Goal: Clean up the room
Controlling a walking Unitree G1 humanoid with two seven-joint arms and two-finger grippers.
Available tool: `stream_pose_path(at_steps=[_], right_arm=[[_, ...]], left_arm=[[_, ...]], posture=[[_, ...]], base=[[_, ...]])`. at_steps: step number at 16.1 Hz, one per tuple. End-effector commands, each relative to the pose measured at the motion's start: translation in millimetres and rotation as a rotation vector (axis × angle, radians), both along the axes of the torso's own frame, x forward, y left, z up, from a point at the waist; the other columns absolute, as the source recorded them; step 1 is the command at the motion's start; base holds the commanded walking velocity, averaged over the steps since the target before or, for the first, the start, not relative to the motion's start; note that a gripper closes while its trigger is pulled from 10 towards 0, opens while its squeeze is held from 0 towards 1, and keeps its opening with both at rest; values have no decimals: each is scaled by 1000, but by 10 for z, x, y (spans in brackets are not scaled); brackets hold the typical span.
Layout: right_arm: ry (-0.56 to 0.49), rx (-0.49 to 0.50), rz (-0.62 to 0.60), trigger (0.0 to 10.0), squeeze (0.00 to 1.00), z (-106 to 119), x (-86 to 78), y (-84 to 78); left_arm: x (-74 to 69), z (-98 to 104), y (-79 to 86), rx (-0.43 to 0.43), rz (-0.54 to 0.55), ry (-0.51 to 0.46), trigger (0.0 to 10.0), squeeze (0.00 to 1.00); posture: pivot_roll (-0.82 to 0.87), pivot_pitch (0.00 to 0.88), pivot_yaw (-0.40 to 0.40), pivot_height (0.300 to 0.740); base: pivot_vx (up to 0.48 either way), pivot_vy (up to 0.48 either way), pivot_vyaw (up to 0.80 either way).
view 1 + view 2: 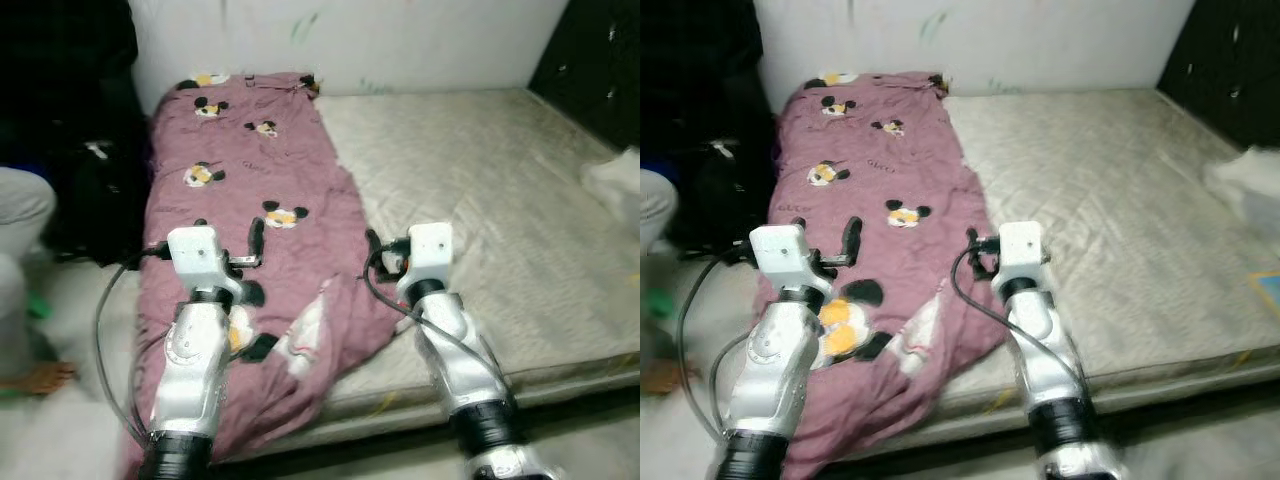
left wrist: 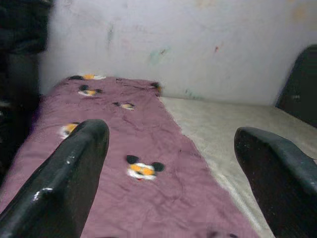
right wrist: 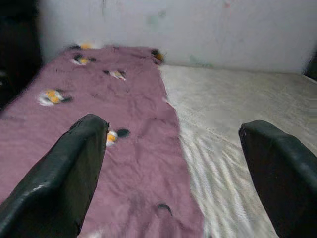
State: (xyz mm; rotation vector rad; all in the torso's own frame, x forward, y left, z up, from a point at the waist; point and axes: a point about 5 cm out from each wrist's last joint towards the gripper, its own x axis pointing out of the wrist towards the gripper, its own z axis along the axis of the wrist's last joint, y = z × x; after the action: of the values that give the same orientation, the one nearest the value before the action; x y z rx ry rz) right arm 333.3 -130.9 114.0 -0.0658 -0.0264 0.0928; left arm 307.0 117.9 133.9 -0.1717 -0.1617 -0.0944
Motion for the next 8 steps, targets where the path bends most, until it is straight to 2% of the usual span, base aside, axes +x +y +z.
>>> stream_pose_path(at_steps=[1, 2, 3, 5, 7, 8], right_arm=[[-1, 12, 3, 10000, 0, 14, 9, 14], [0, 12, 4, 10000, 0, 12, 9, 15], [-3, 14, 6, 10000, 0, 15, 16, 17], [-12, 25, 9, 10000, 0, 30, 27, 21], [-28, 40, 14, 10000, 0, 65, 45, 23], [-30, 42, 15, 10000, 0, 70, 53, 20]], left_arm=[[9, 17, 36, 24, 13, -9, 10000, 0], [8, 22, 43, 29, 22, -17, 10000, 0], [14, 12, 82, 107, 76, -19, 10000, 0], [-5, -21, 144, 163, 124, -8, 10000, 0], [-65, -88, 296, 145, 151, 33, 10000, 0], [-117, -122, 325, 80, 52, 45, 10000, 0]], posture=[[-87, 44, -31, 740], [-84, 37, -31, 740], [-77, 33, -30, 740], [-67, 25, -28, 740], [-53, 14, -30, 740], [-51, 11, -32, 740]], base=[[0, 480, 0], [0, 480, 0], [0, 0, 0], [0, 0, 0], [0, 0, 0], [0, 0, 0]])
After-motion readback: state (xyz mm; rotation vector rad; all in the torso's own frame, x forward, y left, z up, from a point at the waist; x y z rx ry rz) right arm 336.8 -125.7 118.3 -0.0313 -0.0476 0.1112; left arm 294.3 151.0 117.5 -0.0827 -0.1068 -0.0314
